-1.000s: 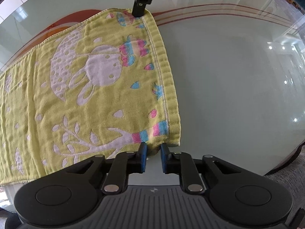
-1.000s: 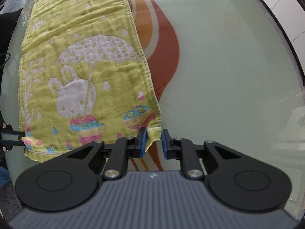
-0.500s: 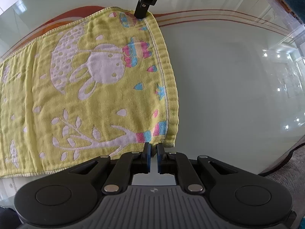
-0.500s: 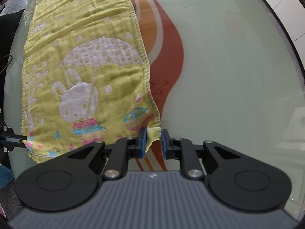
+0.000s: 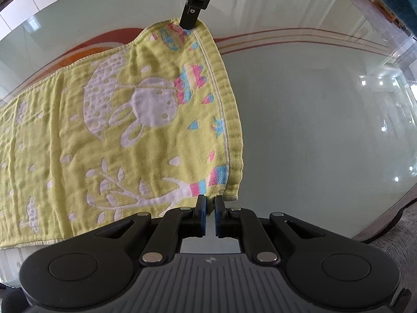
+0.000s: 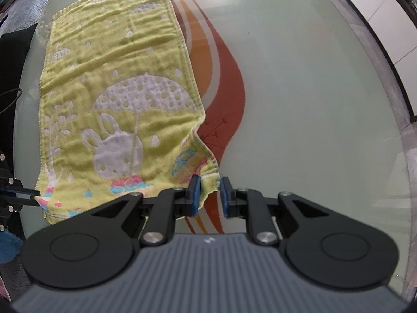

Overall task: Fold towel
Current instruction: 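Lift the towel edge with both grippers and fold it over onto the towel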

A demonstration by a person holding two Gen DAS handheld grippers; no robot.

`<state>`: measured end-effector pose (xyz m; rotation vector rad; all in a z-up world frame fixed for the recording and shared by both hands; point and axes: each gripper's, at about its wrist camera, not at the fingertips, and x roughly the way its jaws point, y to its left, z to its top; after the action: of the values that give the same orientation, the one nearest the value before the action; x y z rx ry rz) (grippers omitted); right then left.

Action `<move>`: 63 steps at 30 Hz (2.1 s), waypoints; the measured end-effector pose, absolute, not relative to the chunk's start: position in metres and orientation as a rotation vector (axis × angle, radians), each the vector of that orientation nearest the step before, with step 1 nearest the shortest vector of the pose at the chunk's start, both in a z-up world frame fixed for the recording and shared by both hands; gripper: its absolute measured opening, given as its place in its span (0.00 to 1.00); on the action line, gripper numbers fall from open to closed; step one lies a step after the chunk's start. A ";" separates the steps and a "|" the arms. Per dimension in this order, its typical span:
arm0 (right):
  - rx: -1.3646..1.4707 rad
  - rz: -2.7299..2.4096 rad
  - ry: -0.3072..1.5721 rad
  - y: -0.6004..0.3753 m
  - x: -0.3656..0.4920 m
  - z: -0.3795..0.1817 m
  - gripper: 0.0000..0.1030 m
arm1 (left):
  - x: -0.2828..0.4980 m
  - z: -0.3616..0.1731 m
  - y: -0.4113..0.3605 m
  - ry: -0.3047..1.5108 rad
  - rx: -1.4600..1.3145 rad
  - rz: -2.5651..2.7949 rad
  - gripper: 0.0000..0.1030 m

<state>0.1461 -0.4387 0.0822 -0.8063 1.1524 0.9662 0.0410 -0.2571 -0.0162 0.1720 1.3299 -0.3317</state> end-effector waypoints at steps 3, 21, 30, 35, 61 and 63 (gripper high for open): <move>-0.809 0.977 1.145 -0.431 0.146 0.086 0.15 | 0.042 -0.013 -0.247 1.322 0.159 -0.324 0.07; -0.862 1.042 1.065 -0.355 0.152 0.115 0.15 | 0.047 -0.004 -0.164 1.269 0.077 -0.192 0.07; -0.877 1.084 1.043 -0.310 0.154 0.113 0.15 | 0.045 -0.009 -0.110 1.252 0.026 -0.069 0.07; -0.889 1.105 1.023 -0.287 0.155 0.113 0.15 | 0.043 -0.006 -0.093 1.249 0.000 -0.033 0.07; -0.985 1.202 0.953 -0.172 0.164 0.109 0.15 | 0.029 -0.010 -0.038 1.238 -0.133 0.139 0.07; -0.991 1.204 0.953 -0.166 0.165 0.108 0.15 | 0.027 -0.009 -0.037 1.236 -0.137 0.151 0.07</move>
<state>0.1651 -0.1660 0.1079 -0.9914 0.9526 1.2036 0.0266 -0.0372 -0.0091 -0.1370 1.2357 0.1512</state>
